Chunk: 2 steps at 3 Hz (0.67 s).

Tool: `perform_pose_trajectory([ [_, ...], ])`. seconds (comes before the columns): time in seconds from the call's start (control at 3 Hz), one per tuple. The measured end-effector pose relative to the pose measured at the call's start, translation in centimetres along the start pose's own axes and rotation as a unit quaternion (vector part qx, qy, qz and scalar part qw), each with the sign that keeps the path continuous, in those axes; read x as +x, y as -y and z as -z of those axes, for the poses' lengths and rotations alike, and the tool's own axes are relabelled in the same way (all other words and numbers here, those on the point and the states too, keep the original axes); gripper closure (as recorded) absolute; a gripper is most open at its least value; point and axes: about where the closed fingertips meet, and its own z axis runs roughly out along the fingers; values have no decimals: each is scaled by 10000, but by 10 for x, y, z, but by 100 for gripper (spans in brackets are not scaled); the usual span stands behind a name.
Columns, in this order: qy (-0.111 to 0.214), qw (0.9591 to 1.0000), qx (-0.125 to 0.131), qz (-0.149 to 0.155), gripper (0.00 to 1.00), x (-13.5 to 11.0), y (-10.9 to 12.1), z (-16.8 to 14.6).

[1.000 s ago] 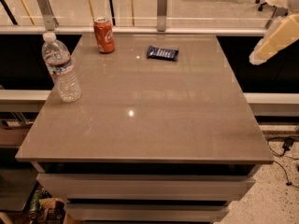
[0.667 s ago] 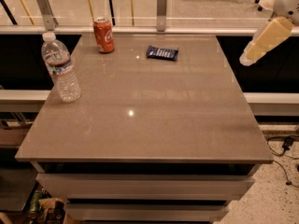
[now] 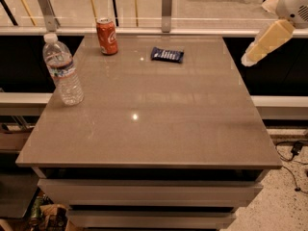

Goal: Move rxbar blueberry near water bottle

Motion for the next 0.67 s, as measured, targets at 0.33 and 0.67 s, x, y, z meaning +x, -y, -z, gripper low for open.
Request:
perform_pose_trajectory([
  [0.33,190,9995,2,-264,0,7,16,-24],
  [0.67,342,9982,41,-492,0,10,27,-46],
])
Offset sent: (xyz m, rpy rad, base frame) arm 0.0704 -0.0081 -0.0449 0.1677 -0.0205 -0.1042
